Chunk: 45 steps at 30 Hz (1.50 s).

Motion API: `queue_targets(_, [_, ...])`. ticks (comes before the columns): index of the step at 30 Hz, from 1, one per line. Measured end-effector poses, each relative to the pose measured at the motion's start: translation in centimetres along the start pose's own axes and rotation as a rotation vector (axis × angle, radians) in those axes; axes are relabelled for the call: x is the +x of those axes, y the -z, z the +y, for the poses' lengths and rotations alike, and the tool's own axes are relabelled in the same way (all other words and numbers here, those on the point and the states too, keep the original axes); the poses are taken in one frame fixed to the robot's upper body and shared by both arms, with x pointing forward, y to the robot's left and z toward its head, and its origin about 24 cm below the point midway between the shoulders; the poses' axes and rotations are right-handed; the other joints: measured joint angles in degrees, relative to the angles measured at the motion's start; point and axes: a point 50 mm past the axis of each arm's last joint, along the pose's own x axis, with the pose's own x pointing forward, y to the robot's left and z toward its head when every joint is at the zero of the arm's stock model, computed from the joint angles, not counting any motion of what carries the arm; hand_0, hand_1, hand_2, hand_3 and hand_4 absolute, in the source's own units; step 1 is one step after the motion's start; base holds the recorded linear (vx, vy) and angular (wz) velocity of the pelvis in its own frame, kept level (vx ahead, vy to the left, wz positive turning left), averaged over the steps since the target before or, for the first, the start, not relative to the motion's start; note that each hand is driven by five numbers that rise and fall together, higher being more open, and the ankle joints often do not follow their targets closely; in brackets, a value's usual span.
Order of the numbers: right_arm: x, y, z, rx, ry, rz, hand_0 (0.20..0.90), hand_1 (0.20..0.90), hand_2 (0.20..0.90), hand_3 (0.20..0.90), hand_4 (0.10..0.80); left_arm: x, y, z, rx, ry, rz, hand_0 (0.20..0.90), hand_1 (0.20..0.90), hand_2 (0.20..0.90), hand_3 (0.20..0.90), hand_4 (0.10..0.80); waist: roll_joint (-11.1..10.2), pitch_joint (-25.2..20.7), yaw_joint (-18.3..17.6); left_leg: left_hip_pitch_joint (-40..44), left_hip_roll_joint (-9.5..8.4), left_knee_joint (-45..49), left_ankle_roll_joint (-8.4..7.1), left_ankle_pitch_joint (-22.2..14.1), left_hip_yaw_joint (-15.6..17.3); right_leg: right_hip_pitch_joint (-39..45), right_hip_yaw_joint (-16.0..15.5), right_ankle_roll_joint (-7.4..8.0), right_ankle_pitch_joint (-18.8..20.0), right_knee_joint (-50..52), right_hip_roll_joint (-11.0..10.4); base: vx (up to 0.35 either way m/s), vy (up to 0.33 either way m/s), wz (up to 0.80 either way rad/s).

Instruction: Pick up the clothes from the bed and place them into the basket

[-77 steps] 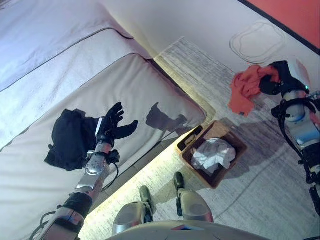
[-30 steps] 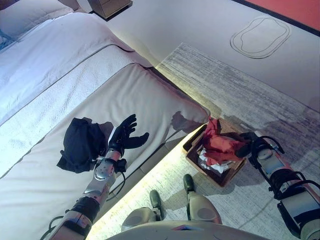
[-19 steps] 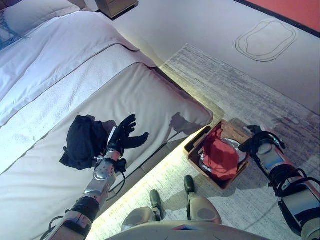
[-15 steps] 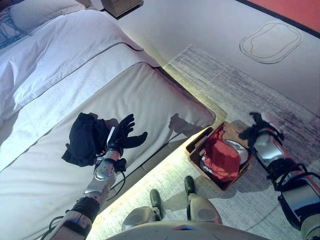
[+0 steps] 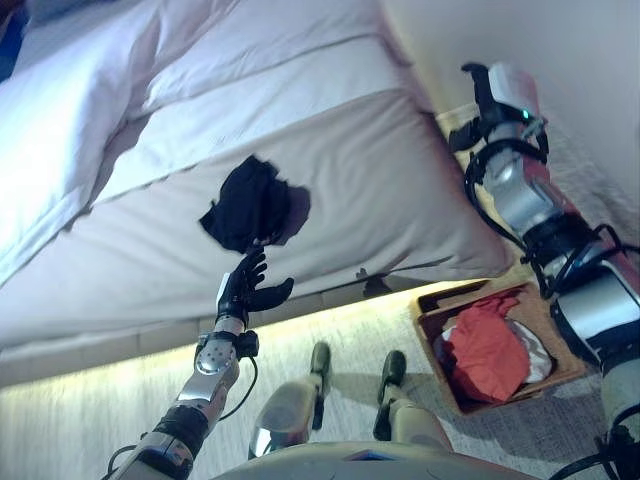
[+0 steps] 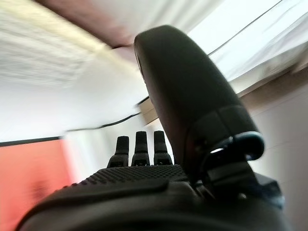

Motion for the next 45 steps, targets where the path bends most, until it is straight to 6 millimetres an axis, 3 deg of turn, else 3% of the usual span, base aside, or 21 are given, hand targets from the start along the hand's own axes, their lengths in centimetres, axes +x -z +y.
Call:
queue_targets(3, [0.9,-0.9,-1.7,-0.037,0.038,-0.013,0.900,0.900,0.900,0.900,0.800,0.2,-0.5,0.5,0.045,0.015,-0.018,0.900,0.900,0.900,0.900,0.800,-0.1,4.3,2.8,-4.0,-0.91,2.4,-0.46,-0.2,-2.7,-6.7,-2.6,-0.80,-5.6,11.8,-2.6,-0.056,-0.022,0.58])
queue_targets(4, [1.1,-1.0,-2.1,-0.038,0.050,-0.005,0.900,0.900,0.900,0.900,0.800,0.2,-0.7,0.7,0.060,0.017,-0.025,0.900,0.900,0.900,0.900,0.800,-0.5,6.1,4.2,-5.3,-1.70,3.6,-1.39,-1.1,-3.8,-9.3,-3.6,-1.08,-8.5,17.6,-4.3,0.015,-0.030,0.59])
queue_targets(6, [1.3,-1.3,-2.9,-0.035,0.067,-0.002,0.900,0.900,0.900,0.900,0.800,0.3,-1.1,1.1,0.072,0.015,-0.043,0.900,0.900,0.900,0.900,0.800,-1.1,8.9,6.1,-6.9,-3.44,5.5,-1.12,-1.1,-5.3,-11.7,-4.1,-1.73,-11.6,23.1,-6.9,-0.046,0.017,0.60])
queue_targets(11, [1.6,-1.8,-3.7,-0.029,0.076,0.012,0.900,0.900,0.900,0.900,0.800,-0.1,-1.8,1.2,0.064,0.039,-0.077,0.900,0.900,0.900,0.900,0.800,-1.5,11.1,10.2,-11.7,-6.42,10.3,-0.95,-1.3,-9.1,-15.2,-7.5,-2.25,-15.3,30.8,-10.8,-0.015,0.019,0.54])
queue_targets(17, [2.2,-3.0,-6.0,-0.010,0.135,0.008,0.900,0.900,0.900,0.900,0.800,-0.5,-3.8,0.0,0.025,0.121,-0.188,0.900,0.900,0.900,0.900,0.800,-1.7,11.2,11.5,-19.4,-8.60,19.4,0.22,-4.2,-10.8,-19.1,-10.0,-2.42,-17.8,36.5,-13.1,0.008,0.012,0.32])
queue_targets(22, [2.4,-3.2,-6.6,0.009,0.143,0.019,0.900,0.900,0.900,0.900,0.800,-0.9,-4.9,-0.3,-0.040,0.144,-0.236,0.900,0.900,0.900,0.900,0.800,-1.8,11.2,11.7,-25.6,-10.14,27.4,1.41,-7.6,-11.0,-23.2,-10.1,-2.79,-19.9,41.6,-14.3,0.032,0.019,0.10])
queue_targets(26, [2.4,-3.2,-6.2,0.028,0.107,0.027,0.900,0.900,0.900,0.900,0.800,-1.5,-4.5,0.1,-0.085,0.133,-0.236,0.900,0.900,0.900,0.900,0.800,-1.9,11.2,11.8,-29.9,-10.56,32.1,1.47,-9.0,-11.0,-26.4,-10.1,-2.54,-20.7,44.6,-14.8,0.055,0.036,0.05])
queue_targets(30, [2.4,-3.6,-5.2,0.027,0.019,0.022,0.900,0.900,0.900,0.900,0.800,-2.1,-3.8,0.5,-0.113,0.120,-0.221,0.900,0.900,0.900,0.900,0.800,-1.9,11.2,11.7,-34.2,-10.79,33.3,1.41,-9.1,-10.8,-30.5,-9.7,-2.55,-20.7,46.2,-15.1,0.014,0.042,0.10])
queue_targets(35, [2.5,-3.1,-4.7,0.077,-0.024,0.049,0.900,0.900,0.900,0.900,0.800,-2.8,-4.8,0.4,-0.133,0.144,-0.290,0.900,0.900,0.900,0.900,0.800,-2.0,11.2,12.4,-38.5,-10.32,33.2,1.65,-8.9,-10.9,-34.7,-9.5,-2.55,-20.7,46.7,-14.9,-0.043,0.004,0.18])
queue_targets(40, [3.0,-4.1,-5.8,0.176,-0.019,0.019,0.900,0.900,0.900,0.900,0.800,-2.9,-5.3,0.5,-0.133,0.147,-0.319,0.900,0.900,0.900,0.900,0.800,-2.0,11.2,12.4,-40.8,-10.42,34.6,1.64,-8.9,-10.6,-37.0,-8.6,-2.55,-20.7,48.1,-14.7,-0.025,0.004,-0.04])
queue_targets(41, [3.1,-4.2,-5.8,0.207,-0.026,0.019,0.869,0.869,0.869,0.864,0.764,-2.9,-5.3,0.5,-0.134,0.146,-0.320,0.900,0.900,0.900,0.900,0.800,-2.0,11.2,12.4,-41.0,-10.46,34.9,1.64,-8.9,-10.6,-37.1,-8.6,-2.55,-20.7,48.2,-14.5,-0.031,-0.006,-0.05])
queue_targets(42, [3.1,-4.2,-5.9,0.221,-0.026,0.019,0.764,0.764,0.764,0.741,0.641,-2.9,-5.3,0.5,-0.134,0.146,-0.321,0.900,0.900,0.900,0.900,0.800,-2.0,11.2,12.4,-41.1,-10.40,35.1,1.64,-8.9,-10.6,-37.2,-8.6,-2.55,-20.7,48.2,-14.3,-0.043,-0.026,-0.04])
queue_targets(43, [3.2,-4.4,-6.1,0.255,-0.018,0.015,0.300,0.300,0.300,0.200,0.100,-2.9,-5.4,0.5,-0.134,0.146,-0.324,0.900,0.900,0.900,0.900,0.800,-2.0,11.2,12.4,-41.6,-10.26,35.2,1.64,-8.9,-10.8,-37.6,-8.8,-2.55,-20.7,48.3,-14.1,-0.043,-0.033,-0.02])
queue_targets(45, [3.3,-4.2,-6.6,0.289,0.015,0.016,0.300,0.300,0.300,0.200,0.100,-2.9,-5.4,0.5,-0.135,0.151,-0.328,0.900,0.900,0.900,0.900,0.800,-2.0,11.2,12.4,-42.3,-10.38,35.5,1.64,-8.9,-10.8,-38.5,-8.7,-2.57,-20.7,49.0,-14.3,-0.039,-0.043,0.04])
